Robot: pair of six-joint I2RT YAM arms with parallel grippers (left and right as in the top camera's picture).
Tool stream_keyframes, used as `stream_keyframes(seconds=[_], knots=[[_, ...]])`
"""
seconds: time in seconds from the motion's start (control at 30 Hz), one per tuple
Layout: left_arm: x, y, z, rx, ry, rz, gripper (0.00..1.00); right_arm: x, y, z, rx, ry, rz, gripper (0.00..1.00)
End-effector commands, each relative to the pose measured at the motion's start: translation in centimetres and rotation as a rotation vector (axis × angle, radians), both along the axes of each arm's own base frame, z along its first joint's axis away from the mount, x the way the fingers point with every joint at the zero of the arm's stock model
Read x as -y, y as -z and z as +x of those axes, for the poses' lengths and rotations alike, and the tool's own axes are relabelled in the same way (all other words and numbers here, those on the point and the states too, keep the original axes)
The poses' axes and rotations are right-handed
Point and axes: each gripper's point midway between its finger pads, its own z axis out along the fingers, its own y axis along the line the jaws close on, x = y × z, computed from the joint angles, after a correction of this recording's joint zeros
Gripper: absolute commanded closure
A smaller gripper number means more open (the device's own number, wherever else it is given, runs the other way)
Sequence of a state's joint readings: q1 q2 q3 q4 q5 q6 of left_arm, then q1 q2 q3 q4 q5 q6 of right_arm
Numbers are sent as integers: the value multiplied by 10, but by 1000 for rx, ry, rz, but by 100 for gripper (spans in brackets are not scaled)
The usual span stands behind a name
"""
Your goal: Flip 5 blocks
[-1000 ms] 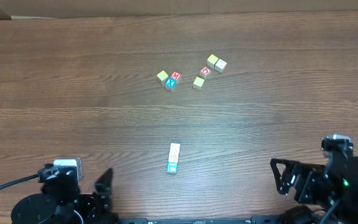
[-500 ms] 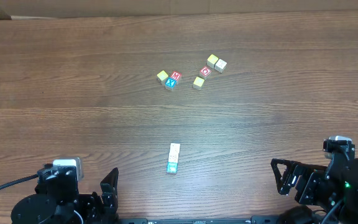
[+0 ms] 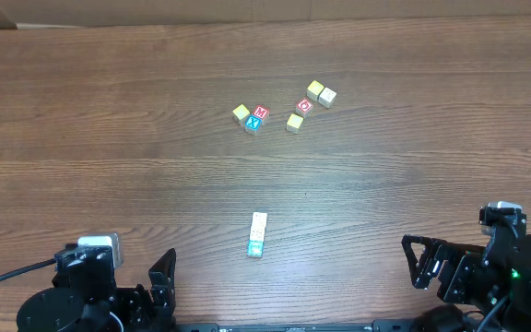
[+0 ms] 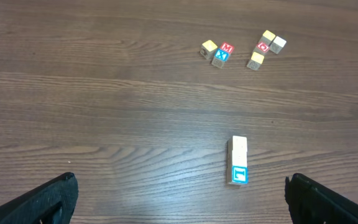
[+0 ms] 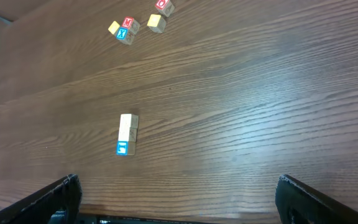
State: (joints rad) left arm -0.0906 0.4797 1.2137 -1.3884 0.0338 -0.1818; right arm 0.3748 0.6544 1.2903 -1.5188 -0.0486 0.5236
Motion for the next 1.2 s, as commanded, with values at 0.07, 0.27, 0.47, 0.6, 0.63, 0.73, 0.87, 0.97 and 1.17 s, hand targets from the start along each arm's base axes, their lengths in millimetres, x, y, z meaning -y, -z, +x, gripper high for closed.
stream_keyframes(seconds=[0.07, 0.27, 0.47, 0.6, 0.63, 0.73, 0.87, 0.97, 1.17], knots=[[3, -1, -2, 6, 10, -17, 0, -1, -7, 0, 20, -5, 14, 0], [3, -1, -2, 6, 10, -17, 0, -1, -7, 0, 20, -5, 14, 0], [3, -1, -2, 6, 10, -17, 0, 15, -14, 16, 112, 79, -49, 0], [3, -1, -2, 6, 10, -17, 0, 17, -46, 30, 392, 36, -66, 0], [3, -1, -2, 6, 10, -17, 0, 17, -53, 30, 458, 34, -63, 0], [3, -1, -2, 6, 10, -17, 0, 25, -65, 28, 631, 70, -43, 0], [3, -1, -2, 6, 10, -17, 0, 38, -63, 28, 801, 162, -28, 0], [3, -1, -2, 6, 10, -17, 0, 39, -51, 34, 891, 175, -38, 0], [3, -1, -2, 6, 10, -17, 0, 24, -14, 64, 978, 104, -62, 0]])
